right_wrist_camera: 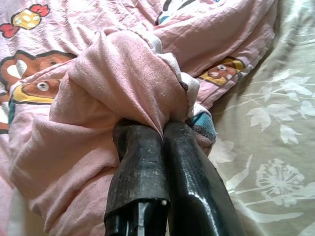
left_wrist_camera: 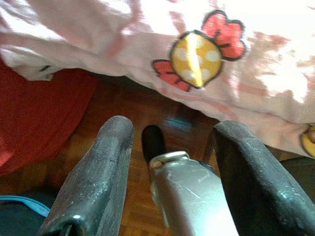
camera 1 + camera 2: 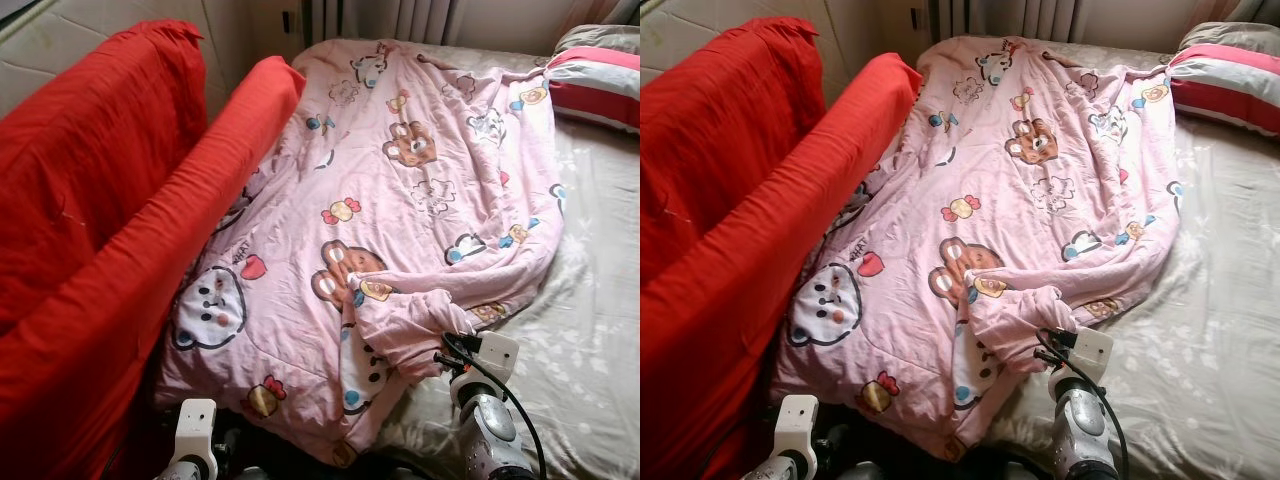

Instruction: Clean up the room

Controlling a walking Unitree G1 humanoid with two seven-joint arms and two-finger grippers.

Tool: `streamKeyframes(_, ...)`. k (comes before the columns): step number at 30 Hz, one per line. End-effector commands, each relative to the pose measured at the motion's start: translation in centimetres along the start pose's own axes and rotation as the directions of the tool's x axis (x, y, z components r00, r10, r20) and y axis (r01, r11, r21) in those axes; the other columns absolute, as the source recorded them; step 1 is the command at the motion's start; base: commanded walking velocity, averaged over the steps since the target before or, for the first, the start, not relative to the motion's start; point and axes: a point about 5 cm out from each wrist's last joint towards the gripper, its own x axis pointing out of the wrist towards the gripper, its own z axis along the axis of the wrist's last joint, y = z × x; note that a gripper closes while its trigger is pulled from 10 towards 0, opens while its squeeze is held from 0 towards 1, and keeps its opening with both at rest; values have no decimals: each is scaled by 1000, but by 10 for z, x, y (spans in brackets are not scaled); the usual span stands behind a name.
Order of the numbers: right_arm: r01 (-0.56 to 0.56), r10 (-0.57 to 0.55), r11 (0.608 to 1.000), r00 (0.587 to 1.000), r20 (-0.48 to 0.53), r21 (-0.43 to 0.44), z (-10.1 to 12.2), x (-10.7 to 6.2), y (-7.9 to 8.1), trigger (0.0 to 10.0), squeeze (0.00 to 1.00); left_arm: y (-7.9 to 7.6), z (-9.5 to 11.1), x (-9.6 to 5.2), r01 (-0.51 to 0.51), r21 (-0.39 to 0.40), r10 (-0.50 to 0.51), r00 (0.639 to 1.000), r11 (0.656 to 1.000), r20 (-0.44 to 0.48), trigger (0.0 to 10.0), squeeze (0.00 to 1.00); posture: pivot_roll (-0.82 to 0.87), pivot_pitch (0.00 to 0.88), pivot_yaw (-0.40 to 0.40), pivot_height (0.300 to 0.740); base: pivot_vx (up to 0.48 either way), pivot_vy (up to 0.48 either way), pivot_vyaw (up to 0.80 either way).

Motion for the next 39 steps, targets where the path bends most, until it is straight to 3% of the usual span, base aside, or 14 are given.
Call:
streamKeyframes(1,4,-4,1000,1000,-20,-9,-7,-3,-1,10000,0,1,-12,-4,-2,14,2,999,1000,-39,10000,0,16,207,21,740,0,-289,0)
streamKeyframes(19,3,-3,1000,1000,-30,-16,-9,-4,-1,10000,0,7,-9,-4,-1,4,1,1000,1000,-23,10000,0,13,201,18,740,0,-80,0)
streamKeyframes(29,-19,18,1000,999,-37,-21,-11,-5,4,10000,0,8,-16,-6,-7,-1,7,998,1000,-59,10000,0,13,202,17,740,-240,0,0)
streamKeyframes(39,-73,71,997,996,-57,-30,-16,-6,14,10000,0,19,-20,-10,-12,-4,12,997,1000,-71,10000,0,10,204,16,740,-266,0,0)
